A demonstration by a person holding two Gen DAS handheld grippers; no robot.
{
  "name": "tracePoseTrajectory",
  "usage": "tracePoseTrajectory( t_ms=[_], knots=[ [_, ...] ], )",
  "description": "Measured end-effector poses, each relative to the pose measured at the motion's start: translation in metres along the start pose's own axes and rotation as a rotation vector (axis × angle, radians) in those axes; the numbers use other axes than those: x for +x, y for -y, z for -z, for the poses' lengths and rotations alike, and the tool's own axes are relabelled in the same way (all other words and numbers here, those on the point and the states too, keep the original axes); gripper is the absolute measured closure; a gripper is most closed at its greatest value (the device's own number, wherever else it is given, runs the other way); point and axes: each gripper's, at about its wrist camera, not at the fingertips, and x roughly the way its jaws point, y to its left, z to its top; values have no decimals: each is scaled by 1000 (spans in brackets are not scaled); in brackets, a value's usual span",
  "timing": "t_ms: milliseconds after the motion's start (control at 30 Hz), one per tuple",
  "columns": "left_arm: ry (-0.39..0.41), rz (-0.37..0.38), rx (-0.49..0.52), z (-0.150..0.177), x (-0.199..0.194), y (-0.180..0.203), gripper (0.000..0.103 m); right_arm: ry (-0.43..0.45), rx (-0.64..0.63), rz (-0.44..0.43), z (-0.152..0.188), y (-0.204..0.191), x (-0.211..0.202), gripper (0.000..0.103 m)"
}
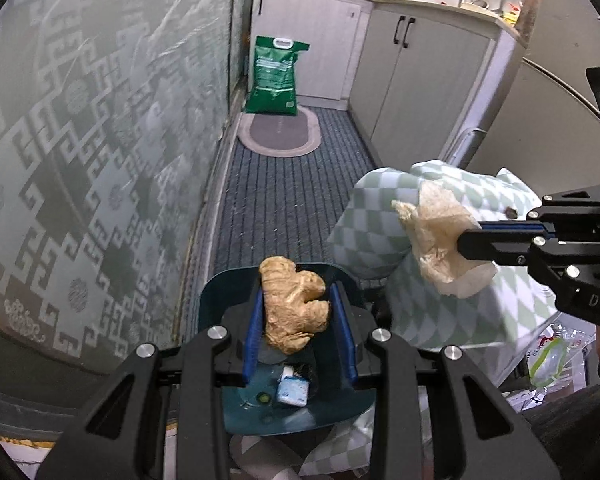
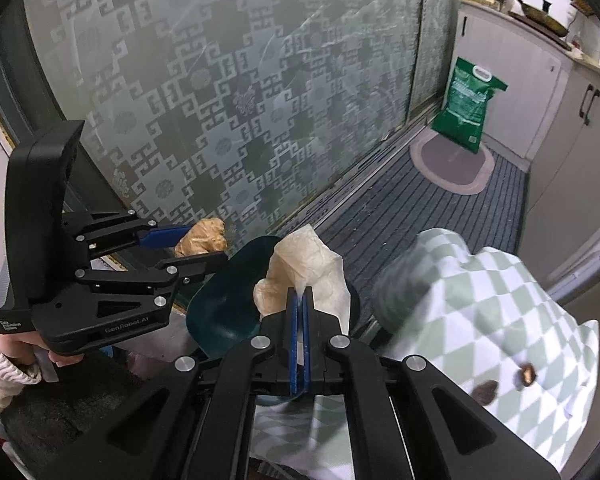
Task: Collect trash
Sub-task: 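Carry the ginger root and tan bag over the teal bin, then open the left gripper to drop the ginger root while the right gripper releases the tan bag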
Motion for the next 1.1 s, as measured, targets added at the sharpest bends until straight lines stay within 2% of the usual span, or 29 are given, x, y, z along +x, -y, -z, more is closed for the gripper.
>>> tracePoseTrajectory(
  t_ms=[400, 633, 900, 967, 1033, 1100],
  knots=[
    [-100, -17, -15, 20, 29, -30, 68, -131, 3, -9, 1, -15, 51, 101],
    [-159, -20, 6, 32, 52, -32, 68, -214, 25, -4, 6, -19, 77, 101],
    [-200, -1, 28, 38, 68, -27, 67, -257, 38, 8, 11, -17, 92, 101],
    [-203, -1, 22, 39, 71, -28, 55, -262, 42, 9, 10, -16, 94, 101],
    [-194, 4, 24, 38, 69, -27, 60, -259, 47, 9, 10, -14, 93, 101],
    [-188, 11, 21, 37, 67, -27, 60, -255, 49, 8, 10, -13, 91, 101]
  ],
)
